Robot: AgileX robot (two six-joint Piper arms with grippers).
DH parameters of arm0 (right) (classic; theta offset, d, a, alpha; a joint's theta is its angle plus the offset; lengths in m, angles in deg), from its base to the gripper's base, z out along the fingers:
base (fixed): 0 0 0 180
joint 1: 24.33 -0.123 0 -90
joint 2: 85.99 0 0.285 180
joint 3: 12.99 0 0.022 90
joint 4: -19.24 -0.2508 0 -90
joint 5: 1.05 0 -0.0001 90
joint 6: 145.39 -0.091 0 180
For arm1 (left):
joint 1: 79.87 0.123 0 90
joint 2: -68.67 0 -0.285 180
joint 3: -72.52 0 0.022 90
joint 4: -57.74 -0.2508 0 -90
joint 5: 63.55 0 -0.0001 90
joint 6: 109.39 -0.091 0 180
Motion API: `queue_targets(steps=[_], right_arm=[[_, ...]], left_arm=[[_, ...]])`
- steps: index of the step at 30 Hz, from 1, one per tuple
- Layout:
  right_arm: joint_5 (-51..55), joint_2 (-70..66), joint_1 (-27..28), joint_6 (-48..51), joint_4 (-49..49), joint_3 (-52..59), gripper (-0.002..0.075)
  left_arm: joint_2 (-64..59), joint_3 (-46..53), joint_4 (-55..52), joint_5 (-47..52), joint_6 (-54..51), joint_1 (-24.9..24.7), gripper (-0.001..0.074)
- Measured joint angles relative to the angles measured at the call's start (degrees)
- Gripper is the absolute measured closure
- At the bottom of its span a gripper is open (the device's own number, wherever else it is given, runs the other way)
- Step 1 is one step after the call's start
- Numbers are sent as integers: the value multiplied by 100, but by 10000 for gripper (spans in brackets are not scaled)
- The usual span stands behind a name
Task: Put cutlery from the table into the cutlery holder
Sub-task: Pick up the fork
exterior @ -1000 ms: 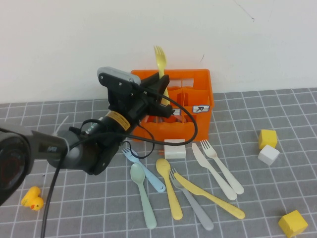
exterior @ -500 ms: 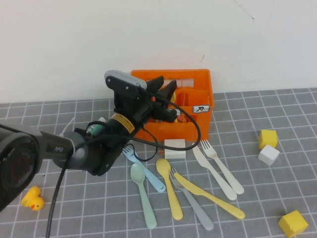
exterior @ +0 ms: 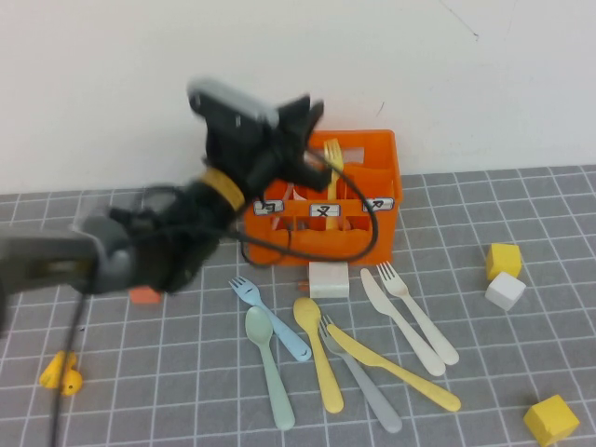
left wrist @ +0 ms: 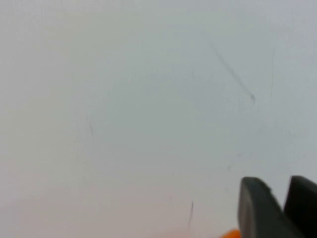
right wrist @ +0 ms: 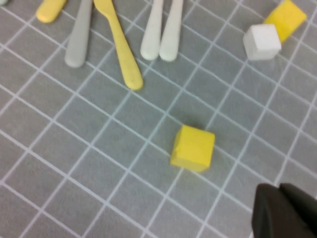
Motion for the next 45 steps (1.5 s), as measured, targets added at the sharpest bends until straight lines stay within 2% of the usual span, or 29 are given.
queue_targets(steps=[2,5,9,17,20,23,28,35,38,45], right_arm=[[-24,0,0,235,-176,0,727],[-140,0,0,790,-640,0,727],[-290,-29,0,1218,-1377,-41,727],[40,-888,0,1325,-1719,-864,727],[50,-1375,0,1485,-1928,-1118,727],[50,-1897,-40,1719,-2161,-1334,727],[-250,-2680,-537,1834,-2204,-1621,727],[-1007,-3977,-1781,397,-986,-2342,727],[-1298,-4717,-2182,121,-555,-2822,727],[-1469,-6271,-2351,21,-281,-3787,727]], left_arm=[[549,0,-156,835,29,0,689],[1428,0,-347,2047,224,-6,720],[2659,0,-374,3788,441,-6,729],[4526,12,-364,7231,441,-6,733],[4917,199,-364,8048,541,-6,734],[5338,606,-294,8368,727,4,734],[6289,1551,126,8454,831,12,734],[7947,3204,508,8675,855,12,734],[8633,3720,581,8762,871,12,734],[9554,4448,722,8698,935,12,734]])
